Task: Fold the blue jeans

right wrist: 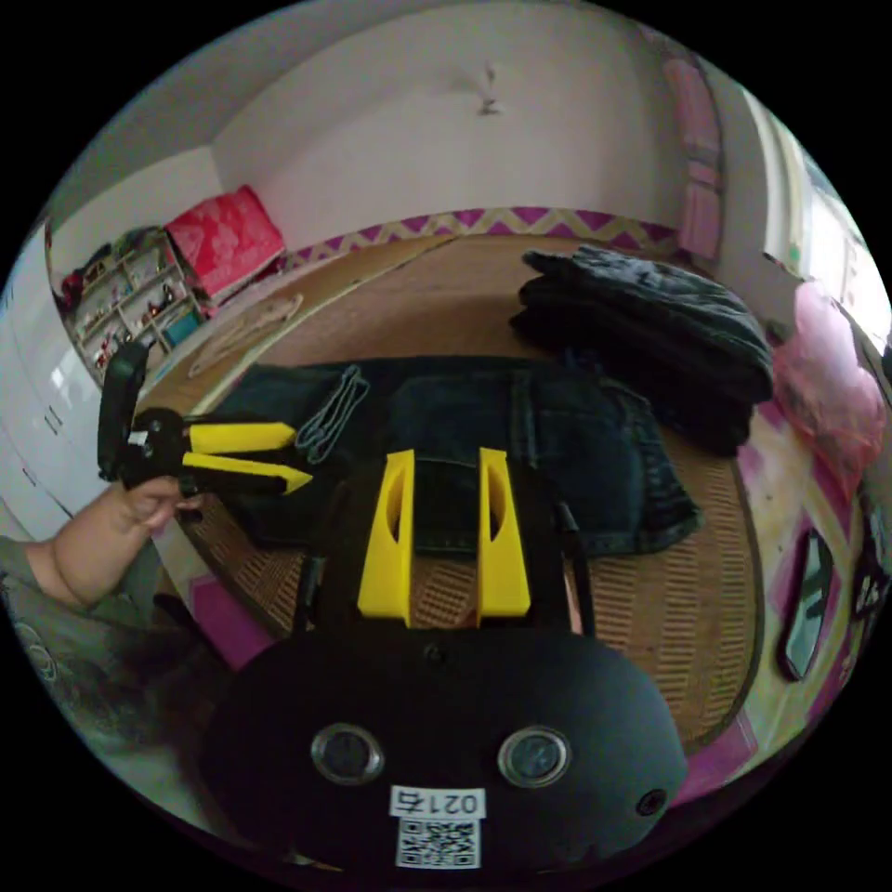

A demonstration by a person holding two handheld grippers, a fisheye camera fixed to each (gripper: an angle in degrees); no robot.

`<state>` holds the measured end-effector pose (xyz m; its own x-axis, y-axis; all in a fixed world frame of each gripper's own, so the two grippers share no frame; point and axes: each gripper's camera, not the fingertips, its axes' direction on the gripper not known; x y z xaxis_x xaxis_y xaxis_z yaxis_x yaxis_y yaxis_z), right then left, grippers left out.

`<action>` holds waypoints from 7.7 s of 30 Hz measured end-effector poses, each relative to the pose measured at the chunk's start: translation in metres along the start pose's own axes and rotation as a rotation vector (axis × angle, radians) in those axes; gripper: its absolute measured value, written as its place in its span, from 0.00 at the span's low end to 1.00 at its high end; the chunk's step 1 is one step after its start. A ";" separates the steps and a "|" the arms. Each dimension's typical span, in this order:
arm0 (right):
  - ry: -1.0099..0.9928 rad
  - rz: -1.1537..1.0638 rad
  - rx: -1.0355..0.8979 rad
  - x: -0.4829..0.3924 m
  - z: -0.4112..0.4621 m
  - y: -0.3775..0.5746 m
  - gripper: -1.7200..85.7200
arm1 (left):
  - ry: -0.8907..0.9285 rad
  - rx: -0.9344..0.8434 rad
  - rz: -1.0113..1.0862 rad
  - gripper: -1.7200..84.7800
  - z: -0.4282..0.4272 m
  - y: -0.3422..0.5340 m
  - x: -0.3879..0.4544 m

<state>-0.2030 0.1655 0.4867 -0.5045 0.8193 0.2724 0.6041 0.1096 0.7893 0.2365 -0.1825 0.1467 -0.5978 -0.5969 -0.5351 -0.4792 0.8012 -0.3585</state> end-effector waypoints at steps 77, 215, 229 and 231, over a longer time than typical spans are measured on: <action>-0.247 -0.533 -0.218 0.043 -0.066 -0.187 0.01 | -0.089 0.085 -0.096 0.01 -0.226 0.243 -0.535; -0.622 0.782 0.054 0.239 -0.094 -0.075 0.10 | -0.139 0.326 -1.032 0.01 -0.294 0.388 -0.623; -0.299 -0.319 -0.375 -0.120 -0.028 -0.022 0.01 | -0.125 -0.007 -0.441 0.07 -0.214 0.337 -0.511; -0.228 -0.344 -0.265 -0.140 -0.031 0.002 0.01 | -0.115 -0.003 -0.435 0.07 -0.212 0.340 -0.509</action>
<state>-0.1502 0.0335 0.4670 -0.4812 0.8665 -0.1330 0.2330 0.2727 0.9335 0.2410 0.3849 0.4594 -0.2650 -0.8698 -0.4162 -0.6722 0.4761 -0.5670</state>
